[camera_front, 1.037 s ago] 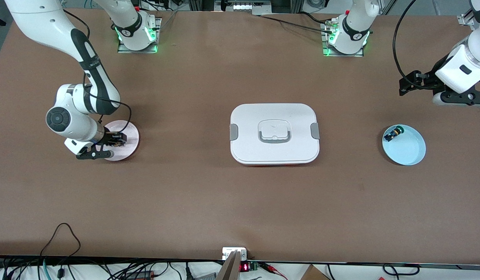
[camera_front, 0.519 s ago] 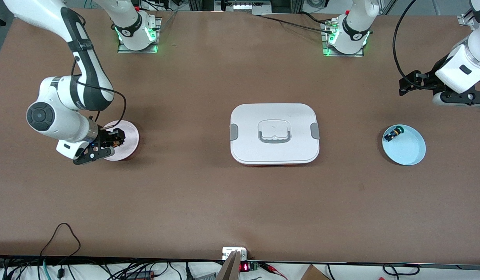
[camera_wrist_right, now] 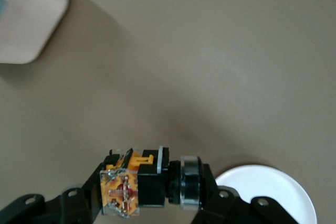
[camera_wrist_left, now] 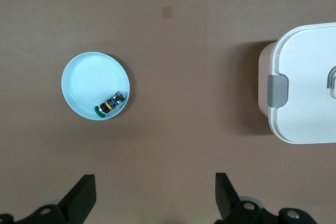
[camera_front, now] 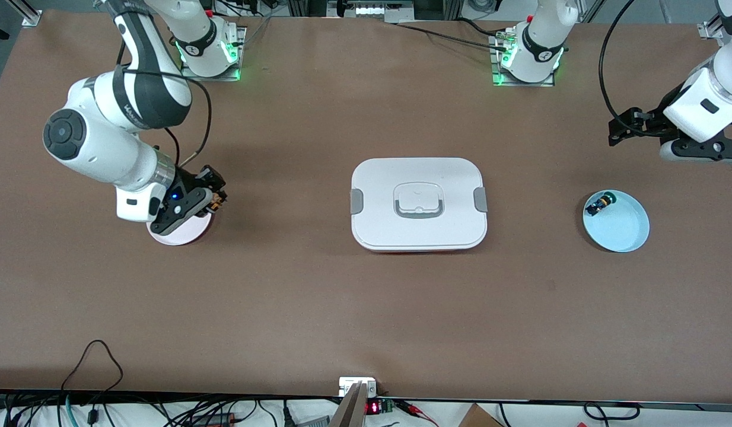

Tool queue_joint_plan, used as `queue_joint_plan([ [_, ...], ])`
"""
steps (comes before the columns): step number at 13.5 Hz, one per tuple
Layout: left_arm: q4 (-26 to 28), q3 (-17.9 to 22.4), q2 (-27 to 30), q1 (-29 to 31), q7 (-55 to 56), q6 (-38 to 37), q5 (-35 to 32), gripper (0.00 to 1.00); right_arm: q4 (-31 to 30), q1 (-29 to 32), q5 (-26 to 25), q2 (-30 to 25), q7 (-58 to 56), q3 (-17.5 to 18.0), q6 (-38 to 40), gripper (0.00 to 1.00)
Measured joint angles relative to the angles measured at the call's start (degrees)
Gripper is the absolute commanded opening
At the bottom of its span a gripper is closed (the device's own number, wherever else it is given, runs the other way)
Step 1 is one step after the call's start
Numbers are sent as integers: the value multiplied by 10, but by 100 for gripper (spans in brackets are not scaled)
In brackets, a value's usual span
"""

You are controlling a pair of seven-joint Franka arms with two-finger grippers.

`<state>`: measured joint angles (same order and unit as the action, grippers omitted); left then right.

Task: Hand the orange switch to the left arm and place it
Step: 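Lift the orange switch with the right gripper while the left gripper approaches, then carry the switch above the box toward the left gripper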

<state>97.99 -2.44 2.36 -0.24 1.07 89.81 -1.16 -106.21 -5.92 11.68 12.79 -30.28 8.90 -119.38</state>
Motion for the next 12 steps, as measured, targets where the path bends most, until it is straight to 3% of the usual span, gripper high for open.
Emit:
queue_joint_plan([
  [3,0,0,0,0,0,0,0,100,27,-1,86,-1,-66,39,0,11],
  [7,0,-6,-4,-6,-1,-11,3,100,43,-16,248,-2,-202,63,-15,11],
  [10,0,-12,-9,-16,-1,-32,67,100,43,-31,366,5,-346,64,-16,11],
  [12,0,-11,-9,-15,-1,-46,149,100,43,-45,471,13,-453,66,-15,12],
])
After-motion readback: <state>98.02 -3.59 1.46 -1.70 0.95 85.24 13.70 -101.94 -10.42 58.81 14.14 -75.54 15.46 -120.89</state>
